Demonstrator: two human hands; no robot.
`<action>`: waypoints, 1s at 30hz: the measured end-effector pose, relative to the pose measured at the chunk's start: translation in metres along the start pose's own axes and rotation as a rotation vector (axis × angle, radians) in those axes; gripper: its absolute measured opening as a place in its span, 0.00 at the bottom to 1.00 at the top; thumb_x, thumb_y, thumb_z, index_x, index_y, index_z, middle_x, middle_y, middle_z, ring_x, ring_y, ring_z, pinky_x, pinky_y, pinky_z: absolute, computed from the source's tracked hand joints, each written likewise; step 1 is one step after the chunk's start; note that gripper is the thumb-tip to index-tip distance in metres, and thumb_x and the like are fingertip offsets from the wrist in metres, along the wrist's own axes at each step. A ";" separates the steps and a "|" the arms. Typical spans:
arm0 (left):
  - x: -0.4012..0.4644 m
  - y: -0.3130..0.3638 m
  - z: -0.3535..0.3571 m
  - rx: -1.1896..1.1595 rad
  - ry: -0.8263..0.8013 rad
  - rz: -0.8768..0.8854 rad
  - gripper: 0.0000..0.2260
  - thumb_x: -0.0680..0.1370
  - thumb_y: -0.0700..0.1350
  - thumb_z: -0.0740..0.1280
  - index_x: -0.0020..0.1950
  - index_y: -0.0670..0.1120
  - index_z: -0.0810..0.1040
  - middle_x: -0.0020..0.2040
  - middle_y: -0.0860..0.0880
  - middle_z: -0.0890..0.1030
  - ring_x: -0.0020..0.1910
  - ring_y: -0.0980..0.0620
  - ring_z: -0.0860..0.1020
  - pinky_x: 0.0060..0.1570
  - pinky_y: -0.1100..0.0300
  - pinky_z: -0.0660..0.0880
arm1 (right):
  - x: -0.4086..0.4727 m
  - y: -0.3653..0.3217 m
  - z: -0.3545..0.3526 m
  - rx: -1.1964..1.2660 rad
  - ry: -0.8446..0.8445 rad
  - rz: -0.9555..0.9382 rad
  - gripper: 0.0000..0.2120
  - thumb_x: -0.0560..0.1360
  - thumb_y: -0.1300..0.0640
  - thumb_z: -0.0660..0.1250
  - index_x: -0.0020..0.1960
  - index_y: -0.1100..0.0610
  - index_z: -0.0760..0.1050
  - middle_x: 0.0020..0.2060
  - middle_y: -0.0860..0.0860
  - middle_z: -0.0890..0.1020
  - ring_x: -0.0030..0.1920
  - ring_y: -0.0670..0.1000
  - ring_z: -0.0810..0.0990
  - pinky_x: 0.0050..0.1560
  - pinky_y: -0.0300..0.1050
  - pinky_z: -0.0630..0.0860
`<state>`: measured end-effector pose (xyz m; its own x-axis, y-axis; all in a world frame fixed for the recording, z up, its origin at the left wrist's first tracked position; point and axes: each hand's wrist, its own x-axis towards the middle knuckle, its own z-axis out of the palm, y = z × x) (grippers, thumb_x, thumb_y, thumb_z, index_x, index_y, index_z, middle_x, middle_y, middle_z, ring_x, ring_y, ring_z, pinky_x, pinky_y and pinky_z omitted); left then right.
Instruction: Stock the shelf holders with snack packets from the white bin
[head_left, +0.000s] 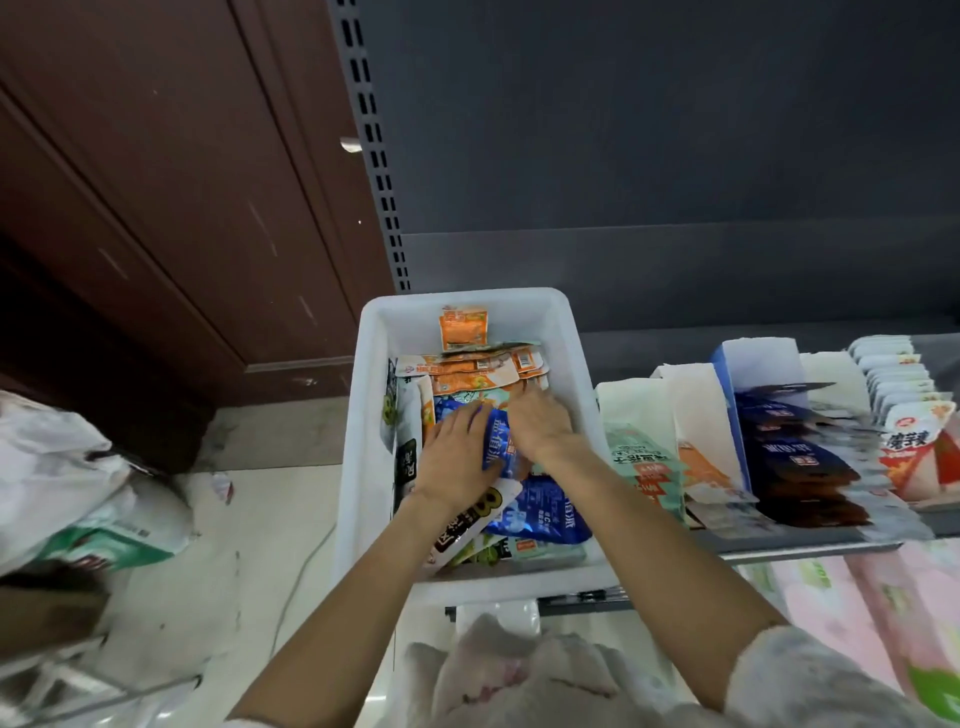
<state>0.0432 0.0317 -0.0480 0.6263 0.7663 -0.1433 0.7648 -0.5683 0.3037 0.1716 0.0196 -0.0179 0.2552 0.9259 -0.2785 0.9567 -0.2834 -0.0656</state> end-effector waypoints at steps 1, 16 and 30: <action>0.001 -0.001 0.000 0.041 -0.041 0.014 0.34 0.77 0.57 0.62 0.77 0.46 0.51 0.76 0.49 0.56 0.75 0.50 0.55 0.73 0.54 0.52 | 0.000 0.002 -0.001 -0.006 0.007 -0.001 0.18 0.78 0.65 0.59 0.67 0.64 0.63 0.62 0.62 0.70 0.60 0.60 0.74 0.55 0.50 0.74; -0.006 0.007 -0.011 -0.285 0.135 -0.006 0.21 0.78 0.51 0.64 0.70 0.49 0.67 0.64 0.49 0.75 0.61 0.49 0.74 0.61 0.54 0.71 | -0.062 0.055 -0.056 0.564 0.590 0.007 0.02 0.77 0.60 0.66 0.45 0.56 0.74 0.42 0.49 0.78 0.41 0.49 0.78 0.39 0.43 0.75; -0.008 0.090 -0.101 -0.368 0.251 0.496 0.24 0.74 0.53 0.66 0.69 0.53 0.69 0.64 0.56 0.73 0.65 0.58 0.67 0.65 0.63 0.61 | -0.139 0.102 -0.084 1.185 0.586 -0.070 0.12 0.75 0.61 0.68 0.54 0.47 0.78 0.44 0.42 0.82 0.36 0.47 0.81 0.38 0.42 0.77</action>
<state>0.0914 0.0043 0.0757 0.8022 0.5123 0.3066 0.2657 -0.7663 0.5849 0.2454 -0.1166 0.0949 0.5190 0.8329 0.1923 0.3459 0.0011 -0.9383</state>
